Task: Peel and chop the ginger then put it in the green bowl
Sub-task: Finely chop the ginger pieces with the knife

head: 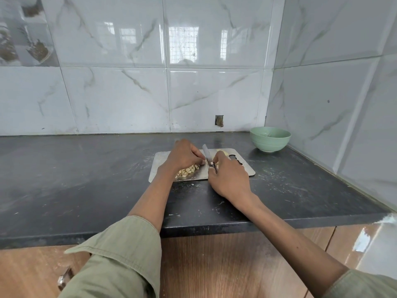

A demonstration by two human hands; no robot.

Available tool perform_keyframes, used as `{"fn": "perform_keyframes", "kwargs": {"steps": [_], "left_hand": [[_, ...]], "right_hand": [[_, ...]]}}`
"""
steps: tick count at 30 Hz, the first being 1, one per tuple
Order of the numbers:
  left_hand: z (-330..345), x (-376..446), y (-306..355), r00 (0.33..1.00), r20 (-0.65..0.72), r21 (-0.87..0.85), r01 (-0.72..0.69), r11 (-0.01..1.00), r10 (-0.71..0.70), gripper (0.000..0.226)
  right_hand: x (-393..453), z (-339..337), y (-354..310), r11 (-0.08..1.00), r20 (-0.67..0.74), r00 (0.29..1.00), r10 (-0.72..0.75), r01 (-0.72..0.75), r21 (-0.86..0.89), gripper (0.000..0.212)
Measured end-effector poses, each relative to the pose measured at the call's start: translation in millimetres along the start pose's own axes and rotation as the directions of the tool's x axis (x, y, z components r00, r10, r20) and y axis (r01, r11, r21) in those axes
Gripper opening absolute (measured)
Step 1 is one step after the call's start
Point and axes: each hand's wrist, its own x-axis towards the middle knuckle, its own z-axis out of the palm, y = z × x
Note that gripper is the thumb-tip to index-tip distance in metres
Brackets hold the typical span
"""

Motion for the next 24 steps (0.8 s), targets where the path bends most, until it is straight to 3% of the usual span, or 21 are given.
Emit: {"fn": "perform_keyframes", "kwargs": {"steps": [24], "left_hand": [[3.0,1.4,0.5,0.997,-0.030,0.077,-0.061,0.995,0.064,0.012]], "right_hand": [[9.4,4.5,-3.3,0.993,0.074,0.997,-0.025,0.034,-0.112,0.021]]}}
